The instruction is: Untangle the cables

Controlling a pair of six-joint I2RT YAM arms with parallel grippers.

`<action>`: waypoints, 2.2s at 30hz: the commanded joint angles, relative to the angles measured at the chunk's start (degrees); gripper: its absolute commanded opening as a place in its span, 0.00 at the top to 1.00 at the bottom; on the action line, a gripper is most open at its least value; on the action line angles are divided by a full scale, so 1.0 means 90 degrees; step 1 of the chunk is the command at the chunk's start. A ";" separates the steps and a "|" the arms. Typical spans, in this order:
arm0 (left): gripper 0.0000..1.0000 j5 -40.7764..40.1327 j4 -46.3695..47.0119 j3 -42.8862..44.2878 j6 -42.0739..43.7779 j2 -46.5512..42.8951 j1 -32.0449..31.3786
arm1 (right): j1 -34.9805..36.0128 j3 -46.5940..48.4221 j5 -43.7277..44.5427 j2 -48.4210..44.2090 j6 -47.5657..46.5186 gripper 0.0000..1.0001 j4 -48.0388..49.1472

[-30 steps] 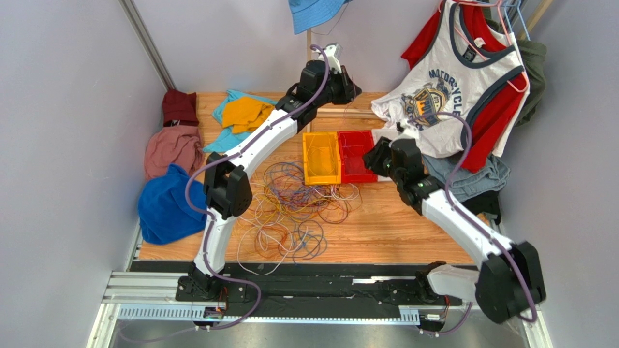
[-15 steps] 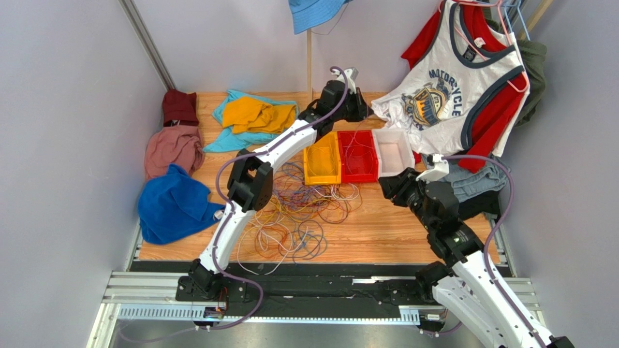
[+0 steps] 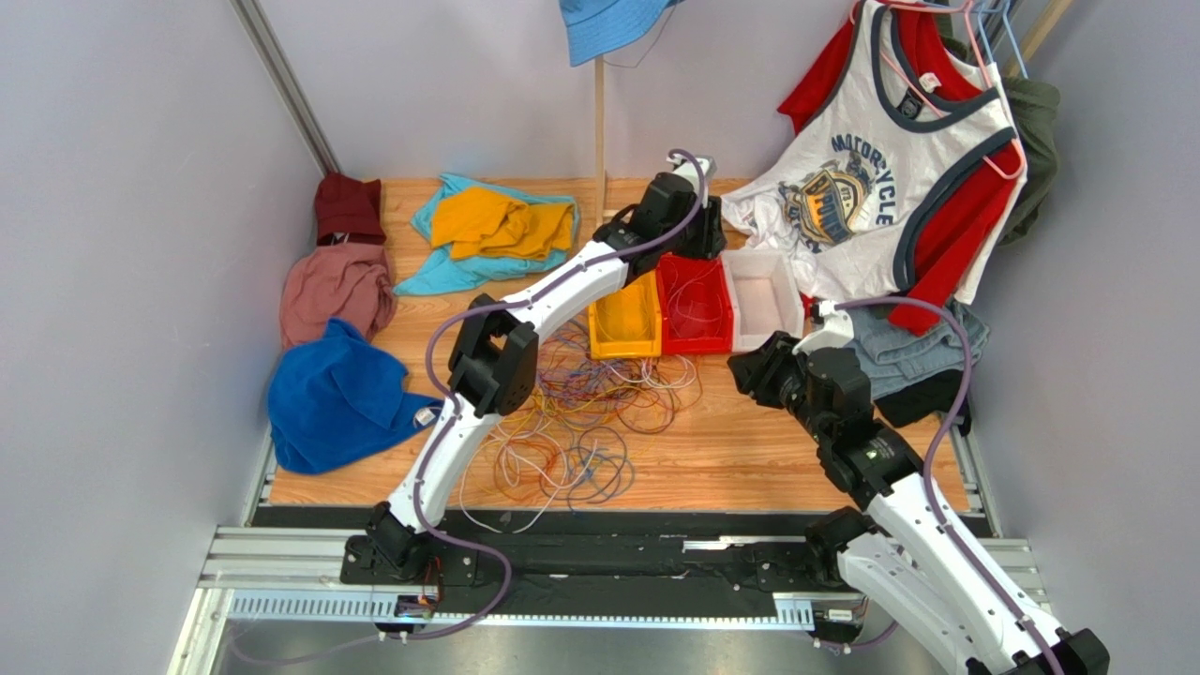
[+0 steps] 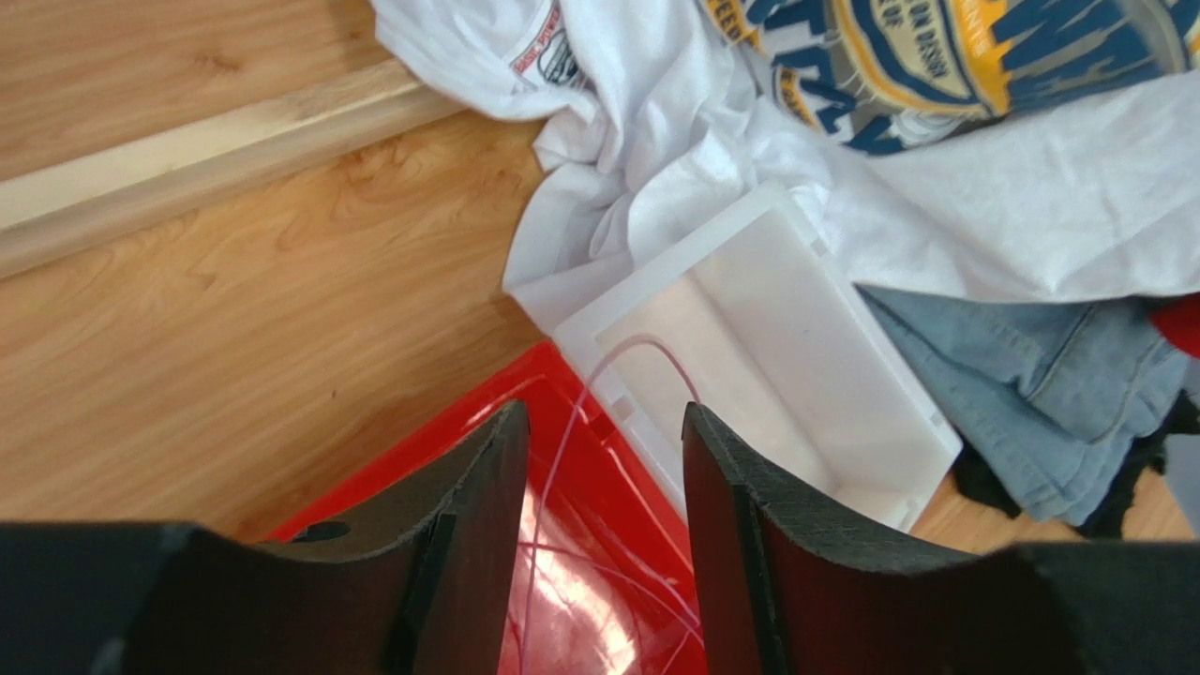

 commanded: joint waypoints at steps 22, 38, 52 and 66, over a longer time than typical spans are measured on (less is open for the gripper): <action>0.40 -0.2152 -0.0225 -0.2760 0.0699 -0.4073 -0.0362 | 0.0082 0.0307 -0.0248 0.0606 -0.0376 0.62 0.0738; 0.04 -0.3464 -0.1024 -0.9606 -0.1830 -0.8946 -0.1377 | 0.1186 -0.0386 -0.0347 0.0518 -0.0601 0.62 0.0993; 0.03 -0.3651 -0.2391 -1.0566 -0.2807 -1.1262 -0.1729 | 0.1195 -0.0737 -0.0406 -0.0116 -0.0455 0.63 0.0621; 0.02 -0.4264 -0.3698 -1.1230 -0.4612 -1.2611 -0.2257 | 0.3935 0.0091 -0.0866 0.1474 -0.1148 0.40 0.1656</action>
